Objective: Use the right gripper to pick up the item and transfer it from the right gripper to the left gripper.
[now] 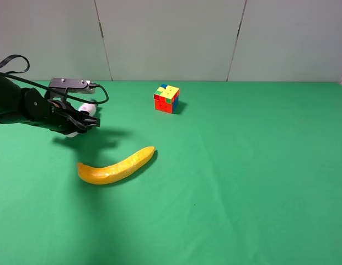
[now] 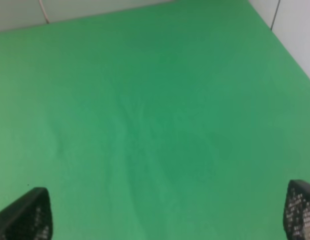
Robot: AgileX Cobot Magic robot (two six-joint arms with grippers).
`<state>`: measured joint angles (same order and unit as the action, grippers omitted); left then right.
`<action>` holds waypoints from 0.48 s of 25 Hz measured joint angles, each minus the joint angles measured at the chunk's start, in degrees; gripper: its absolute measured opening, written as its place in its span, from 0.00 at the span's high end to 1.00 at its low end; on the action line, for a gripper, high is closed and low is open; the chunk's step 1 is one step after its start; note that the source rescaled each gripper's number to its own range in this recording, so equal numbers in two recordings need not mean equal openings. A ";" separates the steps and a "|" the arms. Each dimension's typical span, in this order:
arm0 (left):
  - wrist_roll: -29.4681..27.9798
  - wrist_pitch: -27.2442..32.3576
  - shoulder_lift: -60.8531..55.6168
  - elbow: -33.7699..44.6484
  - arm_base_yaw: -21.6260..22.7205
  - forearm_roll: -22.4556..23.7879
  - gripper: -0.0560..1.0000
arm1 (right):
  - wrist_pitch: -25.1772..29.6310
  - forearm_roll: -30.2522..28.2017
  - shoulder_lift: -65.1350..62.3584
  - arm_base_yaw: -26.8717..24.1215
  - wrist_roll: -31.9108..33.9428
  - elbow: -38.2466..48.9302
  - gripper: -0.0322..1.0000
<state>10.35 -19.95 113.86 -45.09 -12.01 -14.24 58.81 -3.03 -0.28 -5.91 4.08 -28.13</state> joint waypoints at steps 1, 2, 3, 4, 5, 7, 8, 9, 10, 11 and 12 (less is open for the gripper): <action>0.00 0.00 0.00 -0.06 0.00 0.00 0.95 | 0.00 0.00 0.00 0.00 0.00 0.00 0.00; 0.00 0.06 0.00 -0.06 0.00 0.00 0.95 | 0.00 0.00 0.00 0.00 0.00 0.00 0.00; 0.00 0.17 0.00 -0.11 0.00 0.00 0.95 | 0.00 0.00 0.00 0.00 0.00 0.00 0.00; 0.00 0.33 0.00 -0.23 0.05 -0.04 0.94 | 0.00 0.00 0.00 0.00 0.00 0.00 0.00; 0.00 0.38 0.00 -0.23 0.05 -0.11 0.92 | 0.00 0.00 0.00 0.00 0.00 0.00 0.00; 0.00 0.57 0.00 -0.23 0.05 -0.12 0.80 | 0.00 0.00 0.00 0.00 0.00 0.00 0.00; 0.00 0.74 0.00 -0.23 0.05 -0.12 0.71 | 0.00 0.00 0.00 0.00 0.00 0.00 0.00; 0.00 0.81 -0.05 -0.23 0.05 -0.12 0.63 | 0.00 0.00 0.00 0.00 0.00 0.00 0.00; 0.00 0.95 -0.12 -0.23 0.05 -0.17 0.53 | 0.00 0.00 0.00 0.00 0.00 0.00 0.00; 0.00 0.95 -0.19 -0.23 0.05 -0.17 0.45 | 0.00 0.00 0.00 0.00 0.00 0.00 0.00; 0.00 1.08 -0.23 -0.23 0.05 -0.17 0.39 | 0.00 0.00 0.00 0.00 0.00 0.00 0.00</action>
<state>10.35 -18.87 113.63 -45.32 -11.97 -14.41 58.81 -3.03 -0.28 -5.91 4.08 -28.13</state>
